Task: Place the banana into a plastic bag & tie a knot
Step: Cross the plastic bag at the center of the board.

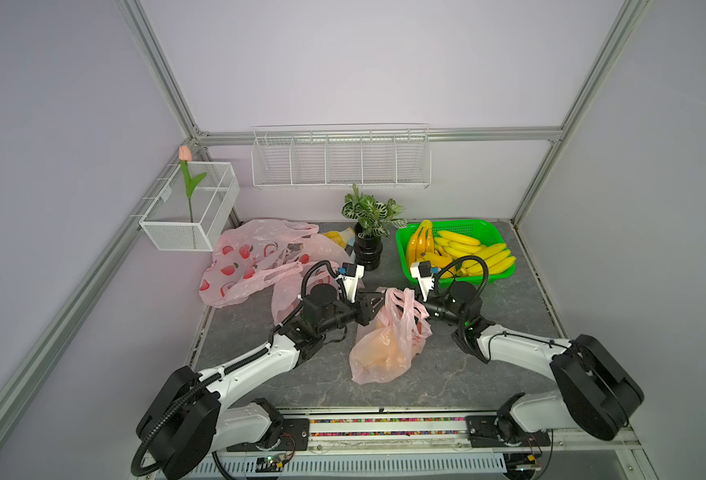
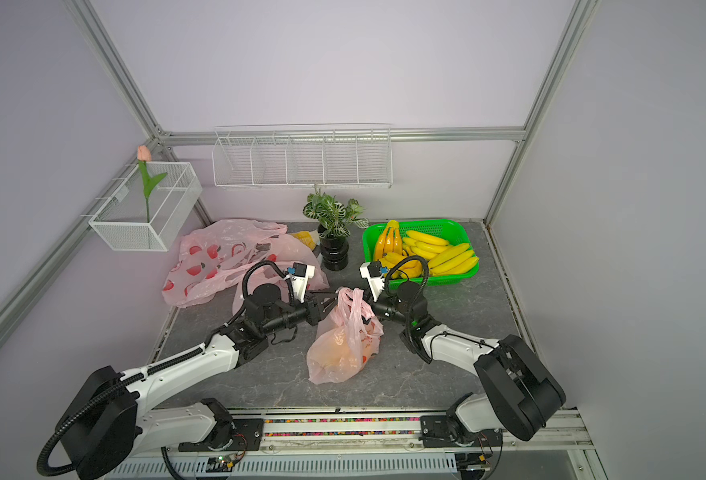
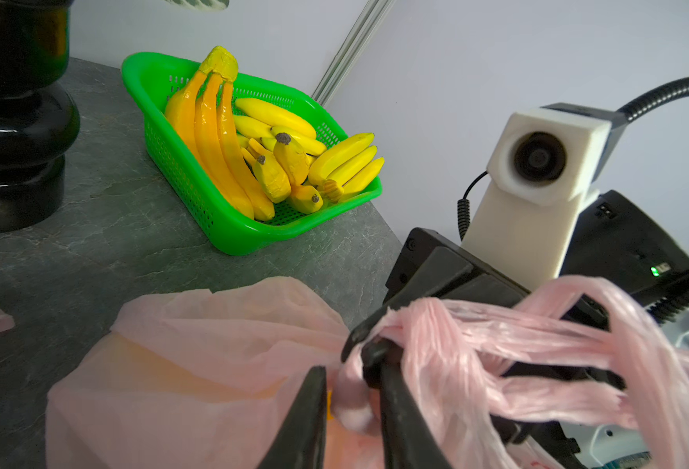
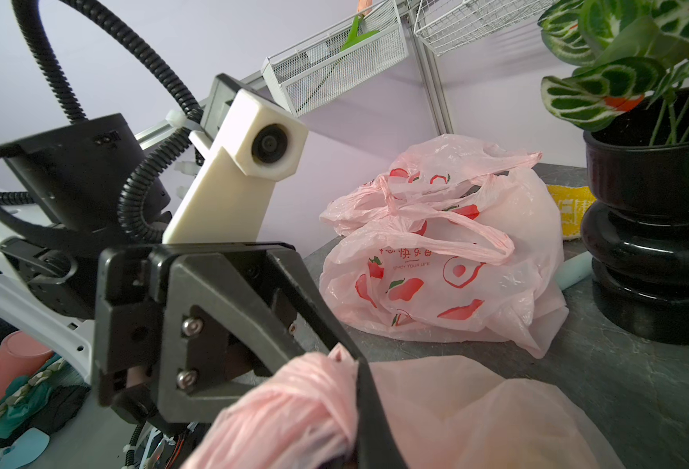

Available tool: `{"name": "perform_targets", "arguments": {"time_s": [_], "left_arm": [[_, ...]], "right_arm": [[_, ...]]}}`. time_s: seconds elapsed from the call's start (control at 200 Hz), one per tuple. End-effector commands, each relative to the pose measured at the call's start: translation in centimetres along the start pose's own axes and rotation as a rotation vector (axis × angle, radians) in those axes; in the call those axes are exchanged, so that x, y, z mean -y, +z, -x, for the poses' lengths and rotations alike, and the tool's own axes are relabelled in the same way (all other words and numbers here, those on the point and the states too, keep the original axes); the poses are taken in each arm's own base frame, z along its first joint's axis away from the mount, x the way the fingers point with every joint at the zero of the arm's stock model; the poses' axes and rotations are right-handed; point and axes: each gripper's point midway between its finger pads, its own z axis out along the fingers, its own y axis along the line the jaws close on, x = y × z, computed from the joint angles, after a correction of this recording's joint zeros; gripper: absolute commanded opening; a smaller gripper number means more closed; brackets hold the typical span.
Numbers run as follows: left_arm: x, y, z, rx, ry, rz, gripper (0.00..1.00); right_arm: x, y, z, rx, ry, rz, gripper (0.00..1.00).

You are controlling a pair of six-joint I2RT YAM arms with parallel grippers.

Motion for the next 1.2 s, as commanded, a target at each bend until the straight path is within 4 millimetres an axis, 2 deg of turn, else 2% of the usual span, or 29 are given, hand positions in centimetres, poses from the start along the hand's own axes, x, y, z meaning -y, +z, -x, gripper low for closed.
{"name": "perform_targets", "arguments": {"time_s": [0.0, 0.295, 0.34, 0.625, 0.78, 0.885, 1.0, 1.079, 1.194], "left_arm": [[1.6, 0.3, 1.7, 0.032, 0.021, -0.054, 0.22], [1.0, 0.0, 1.7, 0.031, 0.029, -0.012, 0.03], [0.9, -0.1, 1.8, 0.032, 0.035, 0.004, 0.0], [0.1, -1.2, 2.4, 0.051, 0.068, 0.091, 0.0], [-0.4, -1.2, 2.5, 0.05, 0.067, 0.12, 0.0], [-0.7, -1.3, 2.6, 0.053, 0.067, 0.137, 0.0], [-0.9, -1.4, 2.4, 0.05, 0.065, 0.151, 0.0], [-1.1, -1.5, 2.4, 0.052, 0.062, 0.161, 0.0], [-1.4, -1.5, 2.1, 0.047, 0.06, 0.171, 0.0]], "right_arm": [[-0.6, 0.5, -0.1, 0.001, -0.027, 0.024, 0.07], [-0.2, 0.4, -0.3, -0.013, -0.036, -0.015, 0.1], [-0.2, 0.2, -0.2, -0.013, -0.04, -0.026, 0.12], [0.5, -1.5, 0.2, -0.023, -0.078, -0.124, 0.34], [1.2, -3.0, 0.5, -0.032, -0.07, -0.227, 0.53], [1.6, -4.3, 0.4, -0.06, -0.021, -0.309, 0.58], [1.9, -6.6, -0.2, -0.078, 0.017, -0.41, 0.66], [1.3, -8.3, -0.2, -0.079, 0.025, -0.454, 0.69], [-0.6, -10.5, 0.5, -0.065, 0.021, -0.459, 0.71]]}}
